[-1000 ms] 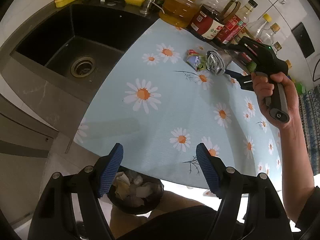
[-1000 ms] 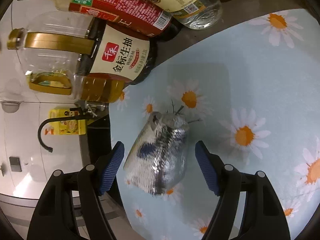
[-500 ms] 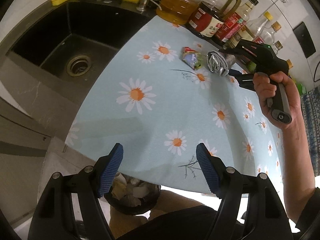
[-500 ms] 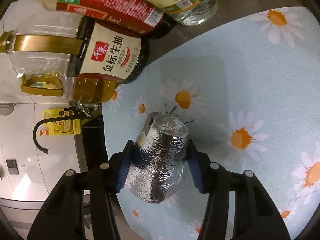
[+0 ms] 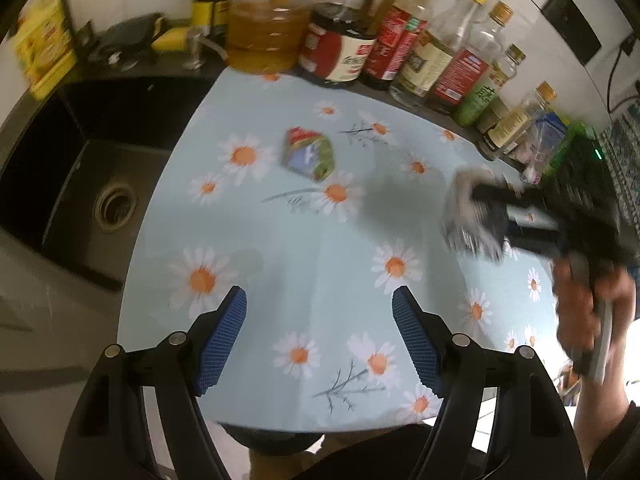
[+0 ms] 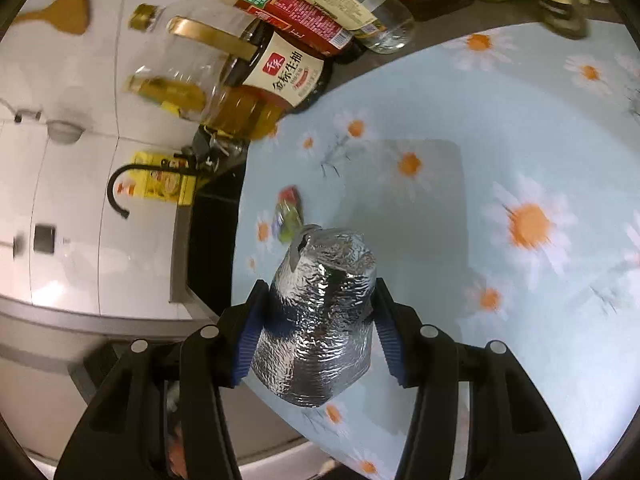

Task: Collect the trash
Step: 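Close the right tool on the foil-wrapped item, then grasp the red-and-green snack packet with the left tool while the right tool holds the foil item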

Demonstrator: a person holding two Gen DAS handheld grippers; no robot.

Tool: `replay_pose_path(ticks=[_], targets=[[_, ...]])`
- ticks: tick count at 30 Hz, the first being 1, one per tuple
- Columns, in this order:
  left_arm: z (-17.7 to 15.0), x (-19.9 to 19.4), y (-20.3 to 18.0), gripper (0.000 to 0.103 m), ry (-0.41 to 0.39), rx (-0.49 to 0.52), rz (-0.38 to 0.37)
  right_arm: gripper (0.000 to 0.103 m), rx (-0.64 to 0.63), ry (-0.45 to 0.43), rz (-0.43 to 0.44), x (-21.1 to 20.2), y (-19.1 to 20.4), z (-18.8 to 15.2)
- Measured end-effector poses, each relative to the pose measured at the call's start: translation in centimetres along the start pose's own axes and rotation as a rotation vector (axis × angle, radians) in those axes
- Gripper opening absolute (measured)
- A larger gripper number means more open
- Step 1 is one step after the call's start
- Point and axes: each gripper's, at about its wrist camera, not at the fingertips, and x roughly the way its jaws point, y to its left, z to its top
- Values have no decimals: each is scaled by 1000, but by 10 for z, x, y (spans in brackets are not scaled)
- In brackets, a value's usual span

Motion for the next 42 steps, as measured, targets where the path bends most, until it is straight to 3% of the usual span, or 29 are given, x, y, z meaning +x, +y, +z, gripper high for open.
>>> replay_pose_path(ticks=[4, 7, 18, 26, 31, 33, 37, 42], targets=[[22, 7, -11, 73, 8, 54, 21, 53, -24, -15, -32, -17, -7, -25], [40, 16, -13, 81, 8, 73, 51, 53, -46, -33, -71, -28, -12, -39], [90, 72, -18, 81, 47, 123, 71, 53, -139, -61, -147, -49, -13, -68], [115, 130, -7, 79, 134, 125, 111, 54, -86, -49, -158, -54, -32, -78], [119, 140, -12, 79, 133, 145, 100, 54, -69, -53, -162, -58, -39, -79], [121, 144, -13, 70, 142, 148, 102, 54, -65, -55, -163, -59, -40, -78], [122, 148, -16, 67, 145, 144, 107, 54, -54, -56, -153, -59, -41, -77], [126, 151, -13, 49, 138, 138, 108, 54, -54, -61, -154, -61, -40, -76]])
